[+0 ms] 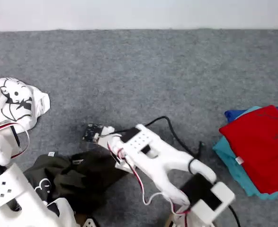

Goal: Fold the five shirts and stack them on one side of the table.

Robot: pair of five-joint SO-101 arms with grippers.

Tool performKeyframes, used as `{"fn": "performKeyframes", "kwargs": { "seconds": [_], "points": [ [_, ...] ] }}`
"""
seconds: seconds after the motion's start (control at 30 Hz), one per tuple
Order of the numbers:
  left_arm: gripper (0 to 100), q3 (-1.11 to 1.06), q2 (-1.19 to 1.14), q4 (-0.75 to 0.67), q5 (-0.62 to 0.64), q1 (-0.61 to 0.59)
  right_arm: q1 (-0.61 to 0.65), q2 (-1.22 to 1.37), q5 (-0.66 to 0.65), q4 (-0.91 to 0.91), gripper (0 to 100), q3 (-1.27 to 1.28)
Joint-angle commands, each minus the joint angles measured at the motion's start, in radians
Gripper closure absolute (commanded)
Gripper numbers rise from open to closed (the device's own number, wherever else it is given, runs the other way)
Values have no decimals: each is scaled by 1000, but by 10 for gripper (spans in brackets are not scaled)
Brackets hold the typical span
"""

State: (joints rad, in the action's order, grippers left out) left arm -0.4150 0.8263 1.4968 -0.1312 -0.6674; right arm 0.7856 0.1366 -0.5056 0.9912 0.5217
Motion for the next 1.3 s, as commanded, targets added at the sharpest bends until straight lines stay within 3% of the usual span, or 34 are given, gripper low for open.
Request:
{"fn": "performKeyframes", "kwargs": {
  "seconds": [0.0,0.2,0.57,0.93,1.03,1.13,1.27],
  "points": [
    [987,12,-3,2,5,-6,-13,137,-57,76,998,-97],
    [986,8,-3,2,5,-6,-131,79,-68,142,988,-132],
    [986,8,-3,2,5,-6,-674,-344,-89,314,989,-121],
    [986,7,-5,2,5,-5,-981,-371,-112,285,977,-20],
    [986,7,-8,2,5,-5,-1032,-375,-100,297,880,-17],
    [986,5,-11,2,6,-5,-1029,-381,9,351,785,-35],
    [986,-22,-9,0,6,-5,-931,-381,75,478,778,-121]
  ]
}}
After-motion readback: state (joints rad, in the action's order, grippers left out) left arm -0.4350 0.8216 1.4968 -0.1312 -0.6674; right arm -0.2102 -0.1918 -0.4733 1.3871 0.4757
